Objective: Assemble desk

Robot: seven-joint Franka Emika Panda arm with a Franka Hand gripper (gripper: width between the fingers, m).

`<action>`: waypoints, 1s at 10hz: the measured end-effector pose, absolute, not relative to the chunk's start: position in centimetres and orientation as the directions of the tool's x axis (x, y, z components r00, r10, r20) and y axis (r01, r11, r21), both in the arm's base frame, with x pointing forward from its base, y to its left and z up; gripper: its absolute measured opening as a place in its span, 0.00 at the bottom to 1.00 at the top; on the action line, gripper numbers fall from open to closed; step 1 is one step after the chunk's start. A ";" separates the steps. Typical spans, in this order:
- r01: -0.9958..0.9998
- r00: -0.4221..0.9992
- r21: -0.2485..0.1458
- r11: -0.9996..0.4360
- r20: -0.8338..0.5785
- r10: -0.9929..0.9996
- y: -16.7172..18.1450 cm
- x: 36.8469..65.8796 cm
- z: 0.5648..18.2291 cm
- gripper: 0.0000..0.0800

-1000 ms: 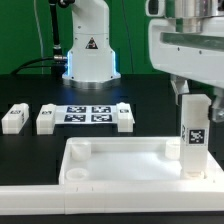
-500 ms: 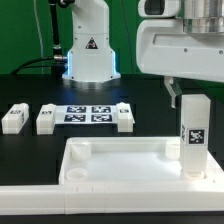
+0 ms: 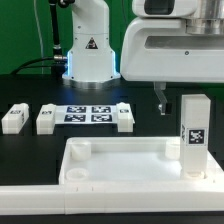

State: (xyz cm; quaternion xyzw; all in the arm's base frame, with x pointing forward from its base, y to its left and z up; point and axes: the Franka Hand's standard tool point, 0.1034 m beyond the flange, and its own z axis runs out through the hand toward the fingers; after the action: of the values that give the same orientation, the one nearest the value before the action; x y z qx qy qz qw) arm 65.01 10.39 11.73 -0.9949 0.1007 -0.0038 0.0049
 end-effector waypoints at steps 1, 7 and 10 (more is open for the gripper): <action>-0.213 0.977 -0.011 -0.977 0.006 -0.213 10.4 65.0 11.7 0.60; -0.586 0.810 -0.017 -0.810 -0.002 -0.586 10.5 64.9 11.7 0.36; -0.858 0.512 -0.061 -0.510 -0.006 -0.859 10.7 65.2 11.5 0.36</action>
Offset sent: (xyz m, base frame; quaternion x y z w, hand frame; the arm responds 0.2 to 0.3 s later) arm 0.0000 0.0000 0.0000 0.0000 0.0000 0.1938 0.9810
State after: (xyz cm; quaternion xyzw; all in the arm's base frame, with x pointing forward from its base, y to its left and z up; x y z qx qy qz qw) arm 65.21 10.69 11.52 -0.8689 0.4940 -0.0123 0.0280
